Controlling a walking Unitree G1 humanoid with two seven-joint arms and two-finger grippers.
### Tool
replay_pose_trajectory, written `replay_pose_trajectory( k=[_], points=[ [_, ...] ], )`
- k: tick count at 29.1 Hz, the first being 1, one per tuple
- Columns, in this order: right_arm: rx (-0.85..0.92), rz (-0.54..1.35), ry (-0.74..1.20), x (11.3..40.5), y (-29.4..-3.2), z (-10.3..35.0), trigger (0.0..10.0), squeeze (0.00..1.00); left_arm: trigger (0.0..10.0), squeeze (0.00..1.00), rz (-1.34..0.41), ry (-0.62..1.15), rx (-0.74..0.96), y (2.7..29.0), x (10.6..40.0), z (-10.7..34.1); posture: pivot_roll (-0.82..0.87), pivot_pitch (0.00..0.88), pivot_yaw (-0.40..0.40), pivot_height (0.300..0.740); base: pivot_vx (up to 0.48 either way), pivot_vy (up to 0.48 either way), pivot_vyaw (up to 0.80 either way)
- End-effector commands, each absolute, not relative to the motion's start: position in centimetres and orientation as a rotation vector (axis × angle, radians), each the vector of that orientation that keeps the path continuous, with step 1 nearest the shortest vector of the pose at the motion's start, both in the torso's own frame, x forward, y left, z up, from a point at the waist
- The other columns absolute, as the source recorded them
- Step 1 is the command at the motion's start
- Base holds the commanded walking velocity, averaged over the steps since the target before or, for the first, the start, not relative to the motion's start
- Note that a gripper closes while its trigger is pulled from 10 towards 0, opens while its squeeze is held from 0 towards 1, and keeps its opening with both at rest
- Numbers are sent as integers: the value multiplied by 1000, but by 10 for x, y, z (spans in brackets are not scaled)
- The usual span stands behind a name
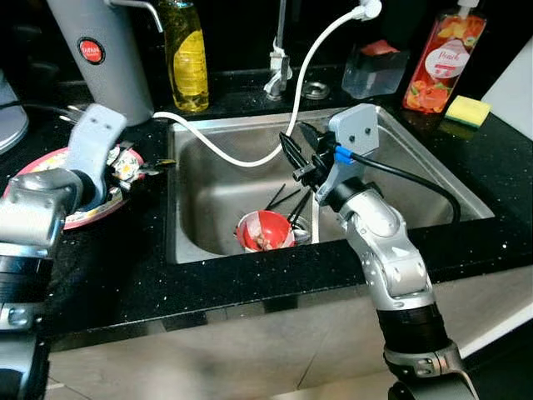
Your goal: Kitchen organization
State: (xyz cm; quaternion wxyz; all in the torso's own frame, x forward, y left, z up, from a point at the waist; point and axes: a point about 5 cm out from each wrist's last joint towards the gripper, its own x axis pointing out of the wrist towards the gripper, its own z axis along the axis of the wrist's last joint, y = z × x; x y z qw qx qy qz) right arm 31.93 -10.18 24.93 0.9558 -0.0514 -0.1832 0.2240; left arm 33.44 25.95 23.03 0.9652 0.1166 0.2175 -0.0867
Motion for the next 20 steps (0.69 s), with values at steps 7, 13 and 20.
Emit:
replay_pose_trajectory(
  k=[7, 13, 20],
  points=[
    [-107, 456, -371, 319, -102, 249, 10000, 0, 0, 0, -177, 522, 28, 260, 335, 204, 83, 24, -6, 740, 0, 0, 0],
    [-106, 457, -372, 320, -101, 249, 10000, 0, 0, 0, -185, 558, -48, 257, 333, 193, 83, 24, -6, 740, 0, 0, 0],
    [-108, 456, -372, 320, -101, 249, 10000, 0, 0, 0, -186, 542, -57, 254, 335, 195, 81, 23, -7, 740, 0, 0, 0]
  ],
)
